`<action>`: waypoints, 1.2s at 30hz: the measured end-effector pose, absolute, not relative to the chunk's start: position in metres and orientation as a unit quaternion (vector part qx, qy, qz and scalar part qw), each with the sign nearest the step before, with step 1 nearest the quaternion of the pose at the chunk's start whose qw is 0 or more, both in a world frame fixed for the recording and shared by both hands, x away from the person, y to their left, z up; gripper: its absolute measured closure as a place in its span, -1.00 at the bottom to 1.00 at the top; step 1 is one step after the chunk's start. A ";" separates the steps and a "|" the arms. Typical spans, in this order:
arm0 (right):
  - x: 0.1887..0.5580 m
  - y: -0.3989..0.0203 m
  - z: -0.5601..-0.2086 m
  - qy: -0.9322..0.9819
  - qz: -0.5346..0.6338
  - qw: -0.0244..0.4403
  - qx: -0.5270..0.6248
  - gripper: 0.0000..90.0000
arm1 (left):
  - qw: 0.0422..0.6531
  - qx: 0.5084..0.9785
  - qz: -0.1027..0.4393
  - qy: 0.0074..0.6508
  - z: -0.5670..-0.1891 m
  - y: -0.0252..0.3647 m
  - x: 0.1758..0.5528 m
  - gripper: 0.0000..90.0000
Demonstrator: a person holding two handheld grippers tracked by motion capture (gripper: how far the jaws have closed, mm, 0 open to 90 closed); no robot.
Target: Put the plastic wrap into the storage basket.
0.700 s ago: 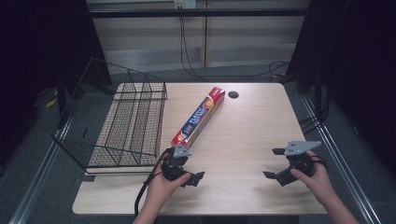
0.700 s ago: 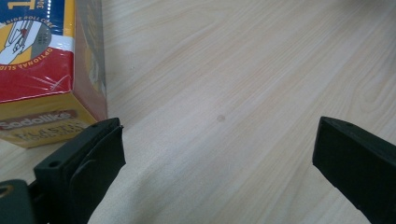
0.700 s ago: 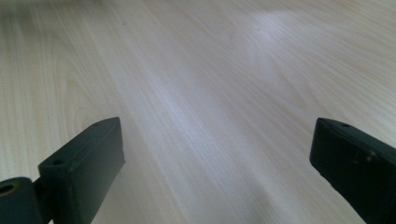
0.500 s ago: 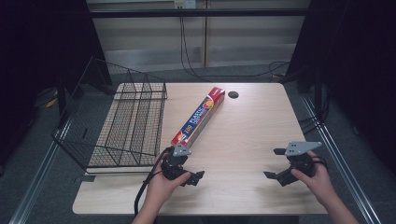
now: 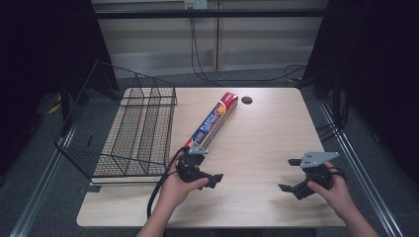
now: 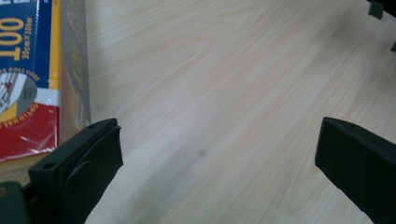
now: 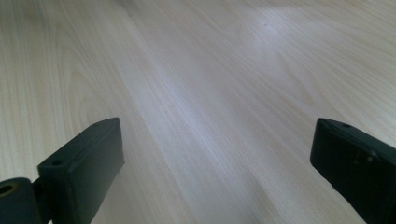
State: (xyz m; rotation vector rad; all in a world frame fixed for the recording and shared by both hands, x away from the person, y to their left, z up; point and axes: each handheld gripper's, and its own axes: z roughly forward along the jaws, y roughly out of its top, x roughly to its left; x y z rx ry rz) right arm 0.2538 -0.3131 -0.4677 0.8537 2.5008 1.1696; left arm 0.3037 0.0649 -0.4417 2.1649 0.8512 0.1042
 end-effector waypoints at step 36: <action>0.258 -0.312 -0.468 0.858 0.406 0.123 0.289 -0.94 | 0.373 0.838 0.058 0.393 -0.412 0.040 0.383 -0.93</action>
